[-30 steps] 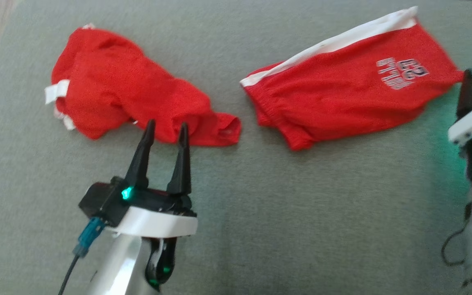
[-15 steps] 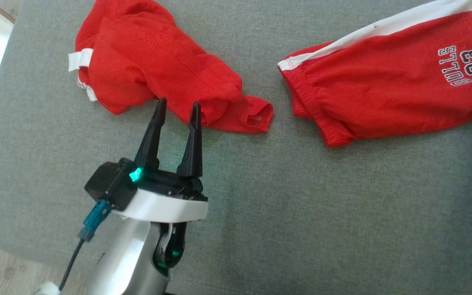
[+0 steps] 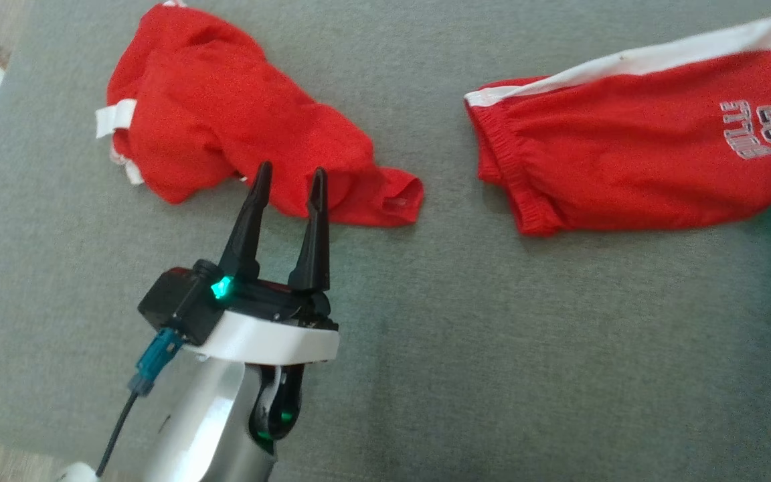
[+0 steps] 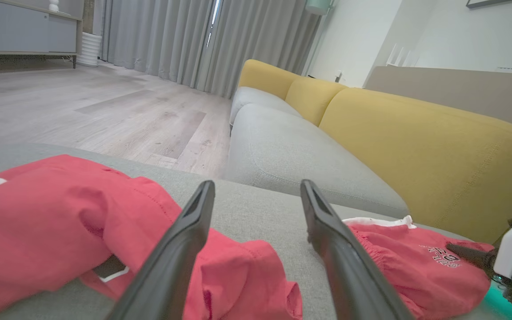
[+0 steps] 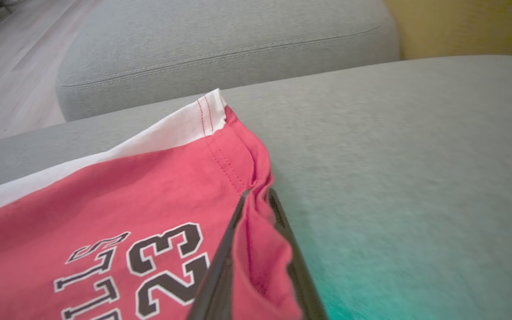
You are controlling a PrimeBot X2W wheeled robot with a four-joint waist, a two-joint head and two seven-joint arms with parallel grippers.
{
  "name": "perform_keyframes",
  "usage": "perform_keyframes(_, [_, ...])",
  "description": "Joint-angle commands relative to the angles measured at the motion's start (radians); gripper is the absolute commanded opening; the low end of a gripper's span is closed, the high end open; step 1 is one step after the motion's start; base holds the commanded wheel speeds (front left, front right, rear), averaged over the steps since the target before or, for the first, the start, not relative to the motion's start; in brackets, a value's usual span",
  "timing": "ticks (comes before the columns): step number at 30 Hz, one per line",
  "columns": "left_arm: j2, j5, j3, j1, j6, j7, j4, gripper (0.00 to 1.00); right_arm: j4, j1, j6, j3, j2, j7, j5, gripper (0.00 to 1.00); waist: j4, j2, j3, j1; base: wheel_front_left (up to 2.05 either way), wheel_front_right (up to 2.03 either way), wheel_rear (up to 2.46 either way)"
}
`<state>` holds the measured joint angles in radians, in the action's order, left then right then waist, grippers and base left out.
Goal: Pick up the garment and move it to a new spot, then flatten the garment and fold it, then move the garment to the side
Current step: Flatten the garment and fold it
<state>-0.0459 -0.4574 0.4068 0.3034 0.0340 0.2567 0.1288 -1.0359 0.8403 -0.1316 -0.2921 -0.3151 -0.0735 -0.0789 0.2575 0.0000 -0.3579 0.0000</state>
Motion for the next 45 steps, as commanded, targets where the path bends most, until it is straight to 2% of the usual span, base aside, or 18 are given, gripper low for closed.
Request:
perform_keyframes(1, [-0.004,0.012,-0.043,-0.001,0.001,0.005,-0.023,1.00,0.030,-0.024,0.001,0.007,-0.016,0.029,-0.026,0.00,-0.031,0.0000,0.029,0.0000,0.00,0.00,0.00])
perform_keyframes(6, [-0.004,0.028,-0.052,-0.020,0.008,0.005,-0.026,1.00,0.061,-0.090,0.001,-0.013,-0.010,0.069,-0.089,0.00,-0.079,0.0000,0.068,0.0000,0.00,0.00,0.00])
perform_keyframes(14, [-0.004,0.047,-0.059,-0.044,0.022,0.005,-0.034,1.00,0.186,-0.233,0.001,-0.060,0.057,0.091,-0.170,0.00,-0.143,0.0000,0.127,0.0000,0.00,0.00,0.00])
perform_keyframes(22, [-0.004,0.056,-0.060,-0.057,0.025,0.005,-0.042,1.00,0.303,-0.332,0.001,-0.114,0.118,0.074,-0.159,0.00,-0.173,0.0000,0.143,0.0000,0.00,0.00,0.00])
perform_keyframes(31, [-0.004,0.055,-0.052,-0.057,0.030,0.005,-0.032,1.00,0.368,-0.312,0.001,-0.116,0.157,0.069,-0.100,0.00,-0.162,0.0000,0.159,0.0000,0.00,0.00,0.00])
perform_keyframes(37, [-0.004,0.045,-0.060,-0.075,0.024,0.005,-0.030,1.00,0.413,-0.284,0.001,-0.036,0.207,0.084,-0.089,0.00,-0.136,0.0000,0.192,0.0000,0.00,0.00,0.00])
perform_keyframes(45, [-0.004,0.041,-0.060,-0.100,0.018,0.005,-0.025,1.00,0.450,-0.275,0.001,0.196,0.261,0.100,-0.166,0.00,-0.074,0.0000,0.234,0.0000,0.00,0.00,0.00])
